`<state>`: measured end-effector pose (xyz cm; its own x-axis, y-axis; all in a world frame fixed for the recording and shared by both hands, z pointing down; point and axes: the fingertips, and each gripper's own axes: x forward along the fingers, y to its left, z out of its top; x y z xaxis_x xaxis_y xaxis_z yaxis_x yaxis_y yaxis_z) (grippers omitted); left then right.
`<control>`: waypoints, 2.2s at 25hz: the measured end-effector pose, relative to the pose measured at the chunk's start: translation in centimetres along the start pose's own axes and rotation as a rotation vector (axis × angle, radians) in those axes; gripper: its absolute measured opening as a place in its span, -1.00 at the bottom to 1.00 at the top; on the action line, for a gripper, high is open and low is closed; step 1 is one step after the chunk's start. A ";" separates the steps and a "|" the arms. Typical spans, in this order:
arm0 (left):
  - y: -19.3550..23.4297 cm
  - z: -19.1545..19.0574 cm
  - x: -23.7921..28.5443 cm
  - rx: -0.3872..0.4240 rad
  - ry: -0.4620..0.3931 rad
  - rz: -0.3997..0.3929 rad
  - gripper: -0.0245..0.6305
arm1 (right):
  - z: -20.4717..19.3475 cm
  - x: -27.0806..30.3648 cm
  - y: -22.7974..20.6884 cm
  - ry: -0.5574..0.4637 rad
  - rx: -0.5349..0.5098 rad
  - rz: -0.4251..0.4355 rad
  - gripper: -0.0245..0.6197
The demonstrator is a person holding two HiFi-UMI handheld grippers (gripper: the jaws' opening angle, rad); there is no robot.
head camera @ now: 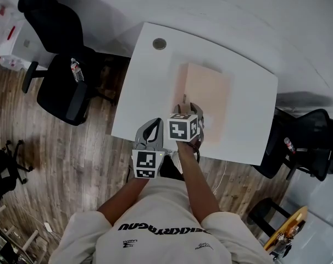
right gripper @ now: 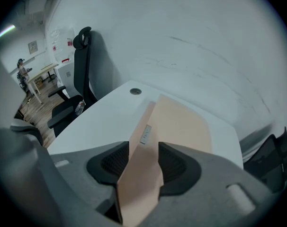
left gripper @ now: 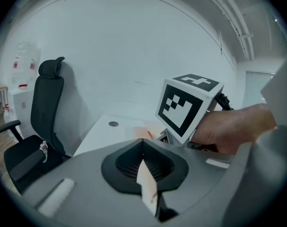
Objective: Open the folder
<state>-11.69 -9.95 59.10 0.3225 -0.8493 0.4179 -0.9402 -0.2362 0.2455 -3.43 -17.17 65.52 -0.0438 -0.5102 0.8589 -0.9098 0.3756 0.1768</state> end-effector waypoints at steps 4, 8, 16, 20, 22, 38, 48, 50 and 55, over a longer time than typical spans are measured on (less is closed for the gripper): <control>-0.2 -0.2 0.1 0.002 0.007 -0.013 -0.94 | 0.0 0.0 -0.6 -0.001 -0.018 -0.028 -0.32; -0.5 -0.6 0.2 0.007 0.014 -0.027 -0.94 | 0.4 -0.8 -0.5 -0.024 -0.024 -0.030 -0.41; -2.2 -1.0 0.7 0.011 0.015 -0.067 -0.94 | 0.7 -3.1 -1.8 -0.063 0.006 -0.031 -0.47; -2.7 -1.3 0.9 0.011 0.021 -0.081 -0.94 | 1.4 -4.3 -2.7 -0.094 0.016 -0.038 -0.53; -3.0 -1.5 1.0 0.015 0.027 -0.086 -0.94 | 1.5 -4.9 -3.3 -0.103 0.029 -0.038 -0.53; -5.7 -2.0 1.7 0.040 0.044 -0.120 -0.94 | 1.9 -8.8 -7.0 -0.186 0.076 -0.059 -0.71; -7.3 -2.3 1.8 0.059 0.051 -0.138 -0.94 | 1.1 -11.5 -10.6 -0.224 0.099 -0.110 -0.80; -7.7 -2.3 1.9 0.065 0.051 -0.142 -0.94 | 0.9 -12.0 -11.4 -0.229 0.105 -0.124 -0.81; -8.5 -2.2 2.1 0.080 0.051 -0.150 -0.94 | 0.3 -12.9 -13.3 -0.244 0.129 -0.150 -0.85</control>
<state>-2.76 -8.67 59.85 0.4631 -0.7769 0.4265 -0.8861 -0.3970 0.2391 9.10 -15.82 52.00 0.0112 -0.7293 0.6841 -0.9578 0.1887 0.2168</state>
